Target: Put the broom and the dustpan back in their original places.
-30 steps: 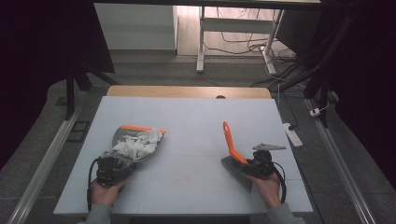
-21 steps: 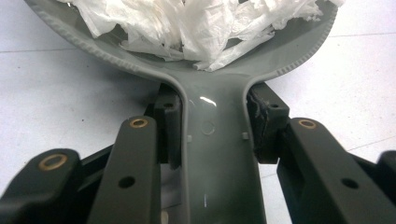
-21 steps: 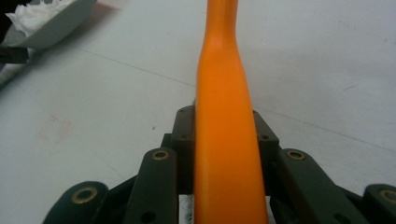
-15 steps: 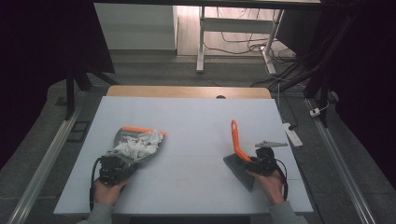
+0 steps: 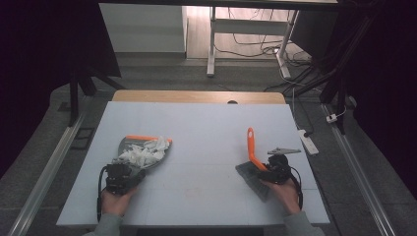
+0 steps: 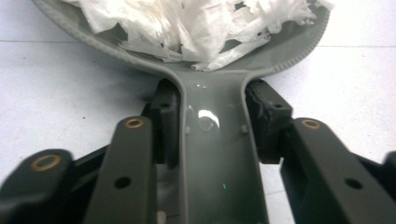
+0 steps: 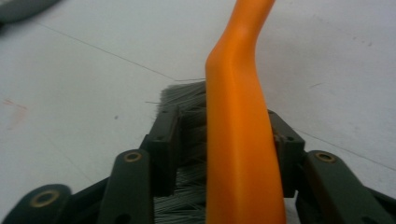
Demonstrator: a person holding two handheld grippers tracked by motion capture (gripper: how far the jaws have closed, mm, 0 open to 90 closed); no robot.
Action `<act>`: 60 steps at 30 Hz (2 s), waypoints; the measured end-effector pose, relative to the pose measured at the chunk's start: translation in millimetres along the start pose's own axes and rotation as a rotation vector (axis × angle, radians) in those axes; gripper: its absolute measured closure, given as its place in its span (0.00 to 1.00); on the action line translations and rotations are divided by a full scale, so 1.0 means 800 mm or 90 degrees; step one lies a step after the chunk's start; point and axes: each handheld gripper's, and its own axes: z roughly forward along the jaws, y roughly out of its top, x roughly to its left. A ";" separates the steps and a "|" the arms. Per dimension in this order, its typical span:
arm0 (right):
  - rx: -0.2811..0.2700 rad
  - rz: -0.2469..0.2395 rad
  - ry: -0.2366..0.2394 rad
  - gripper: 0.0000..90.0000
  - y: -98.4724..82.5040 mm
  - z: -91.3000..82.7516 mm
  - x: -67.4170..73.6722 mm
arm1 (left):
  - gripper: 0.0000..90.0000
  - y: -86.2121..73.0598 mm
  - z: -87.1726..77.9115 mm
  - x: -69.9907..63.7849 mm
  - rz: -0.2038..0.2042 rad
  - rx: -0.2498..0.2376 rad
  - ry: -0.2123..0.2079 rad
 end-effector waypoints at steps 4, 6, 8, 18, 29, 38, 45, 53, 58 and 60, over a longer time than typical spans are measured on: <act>0.012 -0.014 -0.036 0.49 0.001 0.001 0.002 | 0.49 0.000 -0.004 0.000 0.006 -0.005 -0.013; 0.014 -0.015 -0.043 0.47 0.001 0.002 0.002 | 0.43 0.000 -0.008 0.000 0.011 -0.009 -0.015; 0.020 -0.011 -0.054 0.44 0.001 0.003 0.001 | 0.37 -0.001 -0.012 0.001 0.017 -0.015 -0.018; 0.005 -0.008 -0.085 0.40 0.001 -0.001 -0.003 | 0.30 -0.006 -0.042 0.010 0.085 -0.035 -0.017; -0.059 -0.078 -0.078 0.46 0.003 -0.022 0.012 | 0.34 -0.005 -0.060 0.002 0.171 -0.080 -0.086; -0.079 -0.150 -0.016 0.48 -0.002 -0.026 0.026 | 0.35 -0.004 -0.063 -0.004 0.230 -0.082 -0.147; -0.092 -0.195 0.012 0.48 -0.011 -0.034 0.034 | 0.35 -0.006 -0.059 -0.008 0.255 -0.071 -0.184; -0.111 -0.233 0.027 0.47 -0.031 -0.047 0.028 | 0.35 -0.013 -0.055 -0.011 0.277 -0.059 -0.204; -0.126 -0.223 0.031 0.47 -0.034 -0.049 0.021 | 0.35 -0.016 -0.053 -0.013 0.285 -0.056 -0.205; -0.130 -0.224 0.032 0.47 -0.033 -0.049 0.022 | 0.35 -0.016 -0.053 -0.012 0.286 -0.057 -0.206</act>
